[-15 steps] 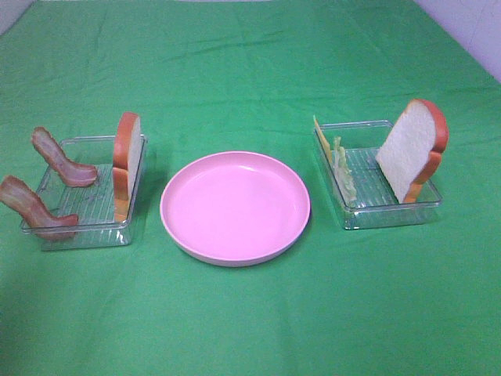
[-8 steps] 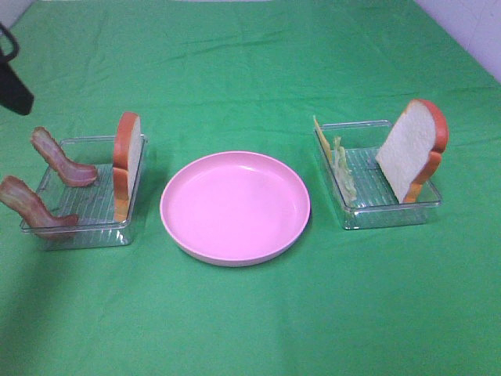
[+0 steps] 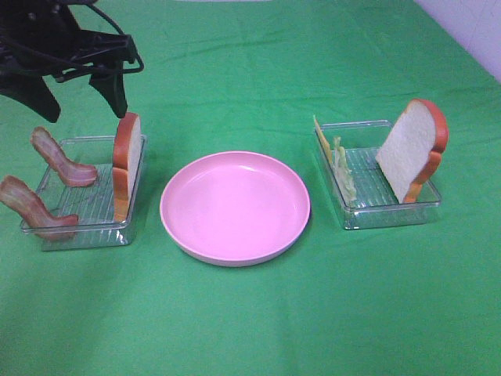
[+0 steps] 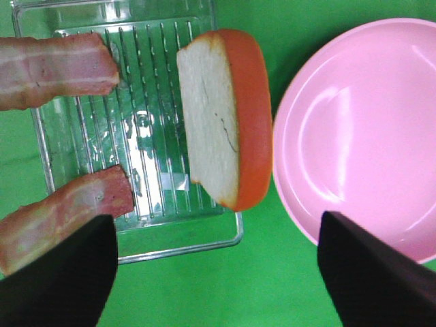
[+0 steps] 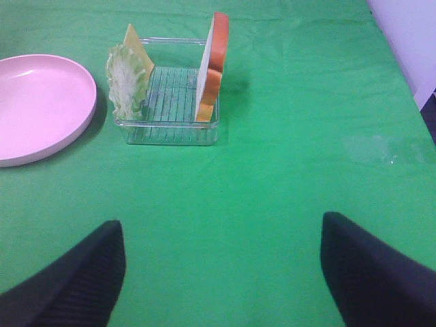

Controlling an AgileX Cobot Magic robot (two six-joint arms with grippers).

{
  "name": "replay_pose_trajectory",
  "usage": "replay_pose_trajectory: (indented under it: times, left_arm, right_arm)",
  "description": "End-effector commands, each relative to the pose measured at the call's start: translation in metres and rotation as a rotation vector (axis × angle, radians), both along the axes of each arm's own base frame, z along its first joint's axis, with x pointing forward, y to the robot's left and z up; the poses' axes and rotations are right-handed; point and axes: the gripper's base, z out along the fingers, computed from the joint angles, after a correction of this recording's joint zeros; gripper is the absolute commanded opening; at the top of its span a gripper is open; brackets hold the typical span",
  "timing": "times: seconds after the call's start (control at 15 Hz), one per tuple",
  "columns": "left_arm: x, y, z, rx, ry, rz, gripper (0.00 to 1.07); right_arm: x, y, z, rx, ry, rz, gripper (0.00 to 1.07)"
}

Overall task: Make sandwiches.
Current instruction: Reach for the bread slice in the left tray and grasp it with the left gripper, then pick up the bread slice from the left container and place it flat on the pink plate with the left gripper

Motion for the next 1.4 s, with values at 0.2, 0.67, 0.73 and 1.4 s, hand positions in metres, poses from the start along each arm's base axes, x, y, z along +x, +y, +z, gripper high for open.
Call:
replay_pose_trajectory:
  times: [0.2,0.67,0.73,1.4]
  left_arm:
    - [0.018,-0.023,-0.027,0.071,0.066,0.002,0.76]
    - [0.032,-0.030,-0.072,0.093,0.104,-0.002,0.37]
    - [0.033,-0.030,-0.072,0.094,0.093,-0.003,0.25]
    - [-0.001,-0.021,0.026,-0.053,-0.037,-0.116,0.00]
  right_arm:
    - [-0.001,0.000,-0.001,-0.011,-0.018,-0.003,0.75]
    - [-0.001,0.000,-0.001,-0.012,-0.018,-0.003,0.75]
    - [-0.001,0.000,-0.001,-0.012,-0.018,-0.003,0.75]
    - [-0.001,0.000,-0.001,-0.012,-0.018,-0.003,0.75]
